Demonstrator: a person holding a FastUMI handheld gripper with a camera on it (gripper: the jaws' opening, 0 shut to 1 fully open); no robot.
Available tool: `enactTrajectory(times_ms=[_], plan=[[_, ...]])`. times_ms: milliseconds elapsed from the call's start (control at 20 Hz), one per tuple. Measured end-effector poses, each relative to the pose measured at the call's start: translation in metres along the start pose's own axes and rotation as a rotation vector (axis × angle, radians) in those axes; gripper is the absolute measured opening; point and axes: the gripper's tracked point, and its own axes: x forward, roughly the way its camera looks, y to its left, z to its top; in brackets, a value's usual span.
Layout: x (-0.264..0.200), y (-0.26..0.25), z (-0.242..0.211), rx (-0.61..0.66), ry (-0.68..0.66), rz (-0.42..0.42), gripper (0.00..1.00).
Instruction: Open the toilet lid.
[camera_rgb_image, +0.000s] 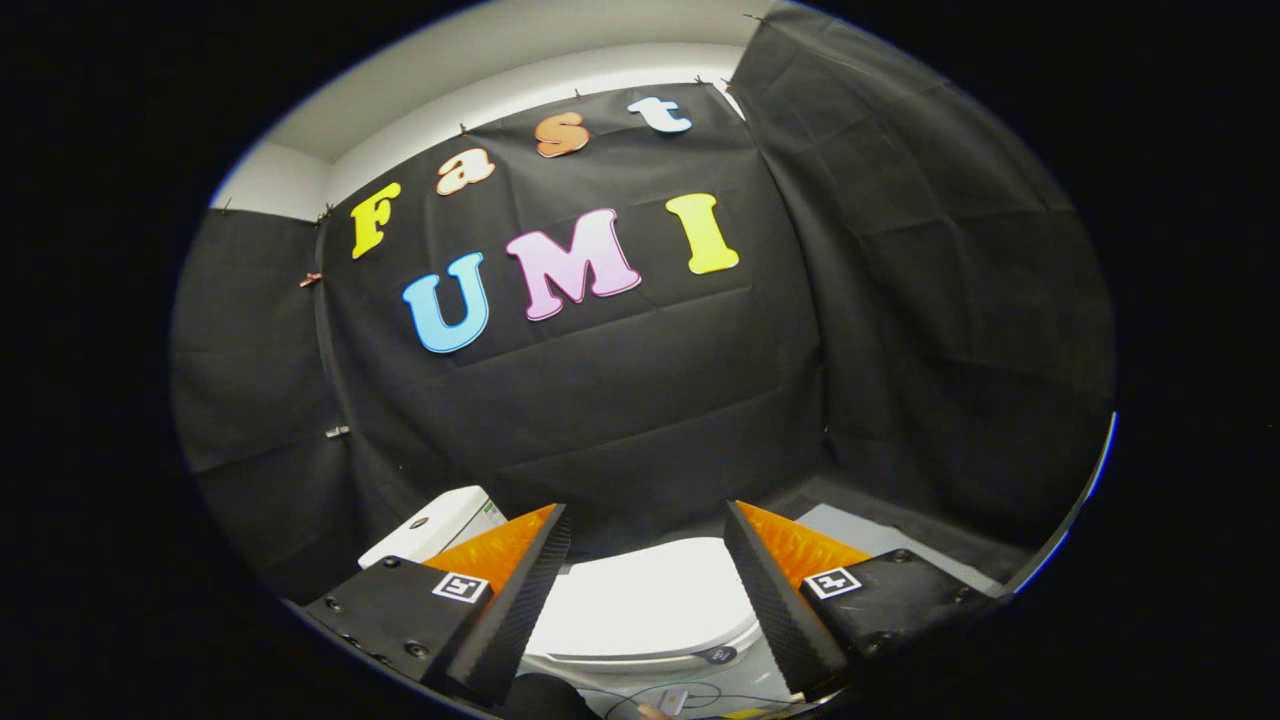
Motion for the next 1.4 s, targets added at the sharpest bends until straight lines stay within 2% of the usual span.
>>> enactTrajectory(times_ms=[500,1150,1400], plan=[[0.051,-0.061,-0.091,0.145,0.19,-0.056,0.98],[0.089,-0.135,-0.232,0.417,0.453,-0.147,0.98],[0.097,-0.146,-0.273,0.523,0.521,-0.153,0.98]])
